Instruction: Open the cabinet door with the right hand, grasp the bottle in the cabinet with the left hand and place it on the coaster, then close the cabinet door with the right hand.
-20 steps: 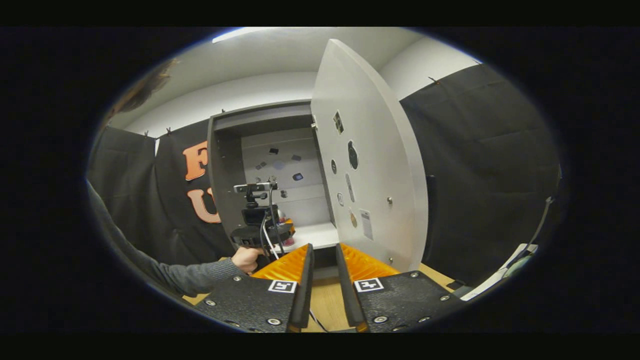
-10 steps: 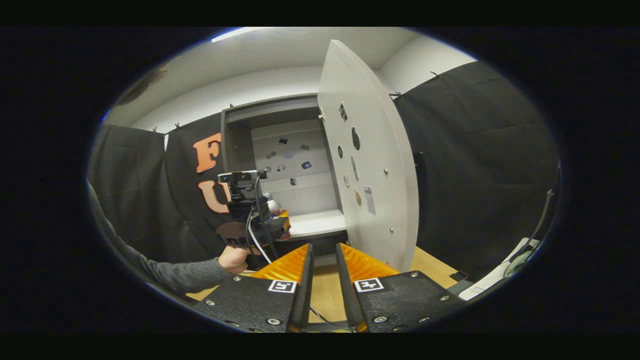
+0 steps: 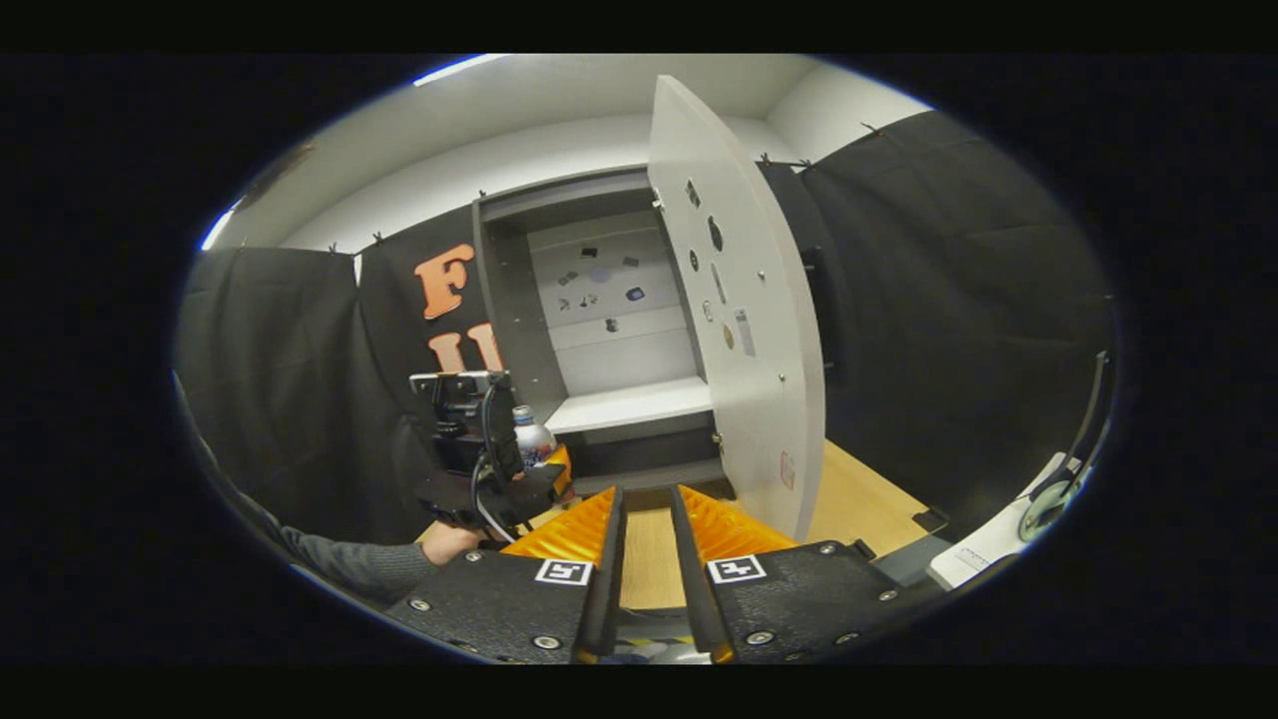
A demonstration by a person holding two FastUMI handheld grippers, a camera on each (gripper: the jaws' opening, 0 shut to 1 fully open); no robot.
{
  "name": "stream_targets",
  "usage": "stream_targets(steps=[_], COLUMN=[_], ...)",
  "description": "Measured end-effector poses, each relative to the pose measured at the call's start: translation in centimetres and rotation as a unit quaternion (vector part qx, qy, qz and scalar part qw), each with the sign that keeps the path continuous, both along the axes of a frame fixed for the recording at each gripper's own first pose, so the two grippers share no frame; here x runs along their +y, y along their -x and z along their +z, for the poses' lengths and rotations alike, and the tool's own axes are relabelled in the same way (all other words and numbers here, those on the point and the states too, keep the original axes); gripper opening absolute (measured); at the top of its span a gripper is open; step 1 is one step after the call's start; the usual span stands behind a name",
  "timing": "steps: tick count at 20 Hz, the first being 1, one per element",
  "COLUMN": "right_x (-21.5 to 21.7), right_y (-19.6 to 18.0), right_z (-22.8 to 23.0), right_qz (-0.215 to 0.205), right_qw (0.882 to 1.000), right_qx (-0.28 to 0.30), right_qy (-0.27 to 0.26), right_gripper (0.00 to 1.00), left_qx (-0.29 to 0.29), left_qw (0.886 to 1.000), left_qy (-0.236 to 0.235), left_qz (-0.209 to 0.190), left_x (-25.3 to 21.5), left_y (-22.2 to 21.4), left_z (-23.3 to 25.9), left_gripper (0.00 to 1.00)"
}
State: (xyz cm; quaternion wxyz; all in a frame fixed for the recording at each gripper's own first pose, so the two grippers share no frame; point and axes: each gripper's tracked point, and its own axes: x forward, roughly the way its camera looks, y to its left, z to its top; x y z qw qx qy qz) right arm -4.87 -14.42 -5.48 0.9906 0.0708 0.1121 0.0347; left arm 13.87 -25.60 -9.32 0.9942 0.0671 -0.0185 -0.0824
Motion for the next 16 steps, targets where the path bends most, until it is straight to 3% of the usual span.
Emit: stream_targets(steps=[5,6,7,8,12,16], right_x=[0.1,0.1,0.1,0.1,-0.1,-0.1], right_y=[0.7,0.7,0.7,0.5,-0.4,-1.2], right_z=[-3.1,-3.6,-4.0,-4.3,-5.6,-7.4], right_qz=[0.006,0.005,0.004,0.004,-0.001,-0.003], right_qw=[0.999,0.999,0.999,0.998,0.997,0.995], right_qx=[0.037,0.044,0.051,0.056,0.077,0.104], right_qy=[-0.007,-0.008,-0.009,-0.01,-0.009,-0.011], right_gripper=[0.28,0.2,0.41,0.3,0.3,0.3], left_qx=[0.02,0.023,0.031,0.043,0.087,0.091], left_qw=[1.0,1.0,0.999,0.999,0.996,0.995], left_qy=[-0.013,-0.014,-0.014,-0.015,-0.018,-0.022], left_qz=[0.012,0.015,0.018,0.019,0.024,0.026], left_x=[2.4,2.7,3.0,3.2,3.6,3.7], left_y=[3.1,3.3,3.5,3.3,3.2,3.2], left_z=[-7.0,-8.3,-9.7,-11.4,-17.0,-19.5], left_gripper=[0.86,0.86,0.86,0.86,0.86,0.86])
